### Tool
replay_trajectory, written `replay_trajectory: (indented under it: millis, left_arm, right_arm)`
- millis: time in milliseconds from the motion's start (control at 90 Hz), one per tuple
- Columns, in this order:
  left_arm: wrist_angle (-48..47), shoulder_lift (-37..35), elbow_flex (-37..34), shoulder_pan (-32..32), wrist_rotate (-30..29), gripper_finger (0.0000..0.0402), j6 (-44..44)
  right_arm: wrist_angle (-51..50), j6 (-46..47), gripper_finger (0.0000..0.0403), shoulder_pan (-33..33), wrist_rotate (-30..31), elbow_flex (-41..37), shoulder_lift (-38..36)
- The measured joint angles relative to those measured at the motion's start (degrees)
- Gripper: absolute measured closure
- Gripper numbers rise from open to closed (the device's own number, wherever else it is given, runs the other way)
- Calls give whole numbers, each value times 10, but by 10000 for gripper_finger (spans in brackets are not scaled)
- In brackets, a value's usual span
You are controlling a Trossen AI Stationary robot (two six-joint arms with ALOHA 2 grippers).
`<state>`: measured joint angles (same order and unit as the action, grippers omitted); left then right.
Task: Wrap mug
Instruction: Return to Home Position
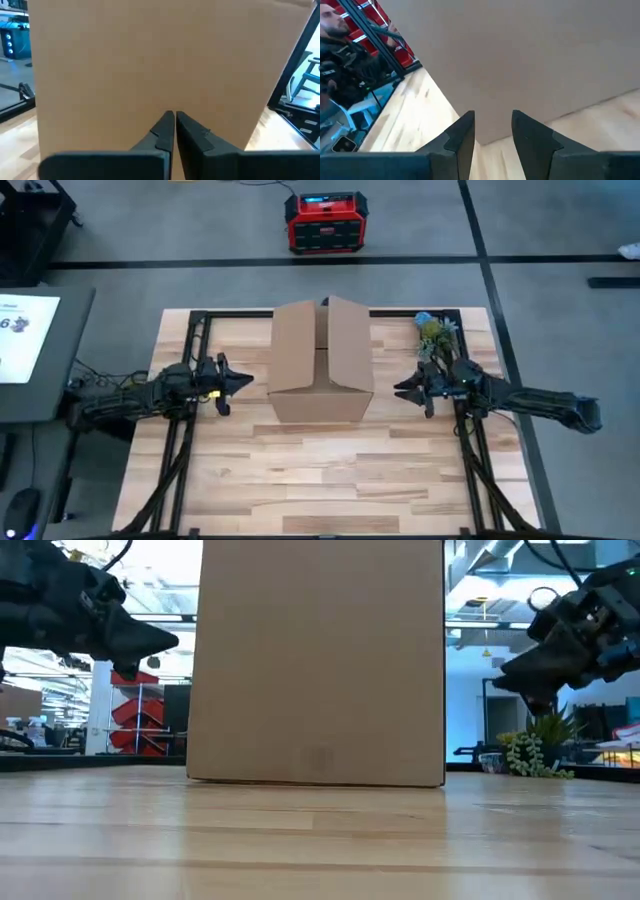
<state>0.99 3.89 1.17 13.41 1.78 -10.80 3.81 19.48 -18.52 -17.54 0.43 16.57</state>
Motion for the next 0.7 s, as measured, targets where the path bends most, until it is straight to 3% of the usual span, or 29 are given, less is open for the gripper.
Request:
replay_trajectory:
  millis: [311,700]
  left_arm:
    - [-2,0,1,-12,-4,402,0]
    - [-3,0,1,-122,-12,402,1]
  right_arm:
    - [-2,0,285,10,2,0,3]
    - [-2,0,285,185,-1,0,2]
